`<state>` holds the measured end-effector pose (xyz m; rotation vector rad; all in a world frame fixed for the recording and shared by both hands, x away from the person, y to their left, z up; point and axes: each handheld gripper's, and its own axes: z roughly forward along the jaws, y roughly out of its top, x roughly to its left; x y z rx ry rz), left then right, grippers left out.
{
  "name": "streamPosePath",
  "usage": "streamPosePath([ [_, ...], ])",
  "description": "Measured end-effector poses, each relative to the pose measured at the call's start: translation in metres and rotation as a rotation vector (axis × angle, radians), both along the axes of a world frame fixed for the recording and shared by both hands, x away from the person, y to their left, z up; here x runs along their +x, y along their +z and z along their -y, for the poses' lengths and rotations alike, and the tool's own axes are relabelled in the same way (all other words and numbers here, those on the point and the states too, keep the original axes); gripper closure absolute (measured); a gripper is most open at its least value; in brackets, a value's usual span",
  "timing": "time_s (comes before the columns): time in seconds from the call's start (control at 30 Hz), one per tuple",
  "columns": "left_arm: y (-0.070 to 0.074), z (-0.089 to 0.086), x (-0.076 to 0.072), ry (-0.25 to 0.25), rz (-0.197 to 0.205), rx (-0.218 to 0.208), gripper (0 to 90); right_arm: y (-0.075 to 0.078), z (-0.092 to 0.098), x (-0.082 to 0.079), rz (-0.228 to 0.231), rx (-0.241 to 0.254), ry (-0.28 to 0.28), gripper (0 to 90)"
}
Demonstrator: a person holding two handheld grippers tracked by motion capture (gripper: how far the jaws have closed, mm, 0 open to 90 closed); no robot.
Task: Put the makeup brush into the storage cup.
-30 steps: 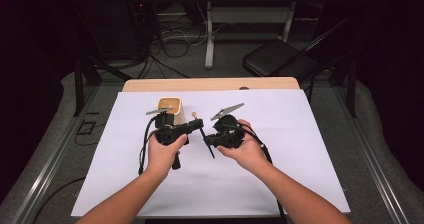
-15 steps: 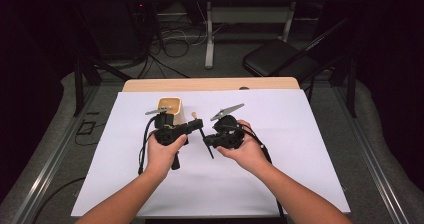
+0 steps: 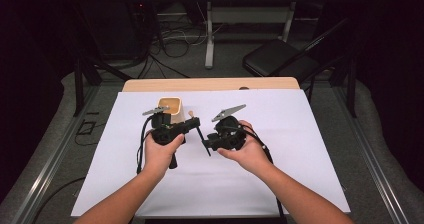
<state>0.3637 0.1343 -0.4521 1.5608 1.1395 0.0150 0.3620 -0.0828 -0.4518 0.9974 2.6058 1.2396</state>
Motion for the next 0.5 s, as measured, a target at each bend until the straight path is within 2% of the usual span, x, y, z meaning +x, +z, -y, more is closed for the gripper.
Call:
streamPosePath([
  [0.07,0.001,-0.001,-0.001,0.004,0.011,0.008,83.3,0.000,0.001,-0.001,0.015,-0.005,-0.001,62.5],
  [0.13,0.004,-0.002,-0.002,0.005,0.038,0.032,83.3,0.000,0.002,-0.001,0.021,-0.003,-0.001,61.5],
  [0.3,0.011,-0.002,-0.004,0.009,0.086,0.056,83.3,-0.001,0.004,-0.003,0.030,-0.012,-0.001,59.5],
  [0.5,0.013,-0.005,-0.005,0.017,0.110,0.073,83.2,-0.001,0.008,-0.004,0.042,-0.013,-0.010,55.6],
])
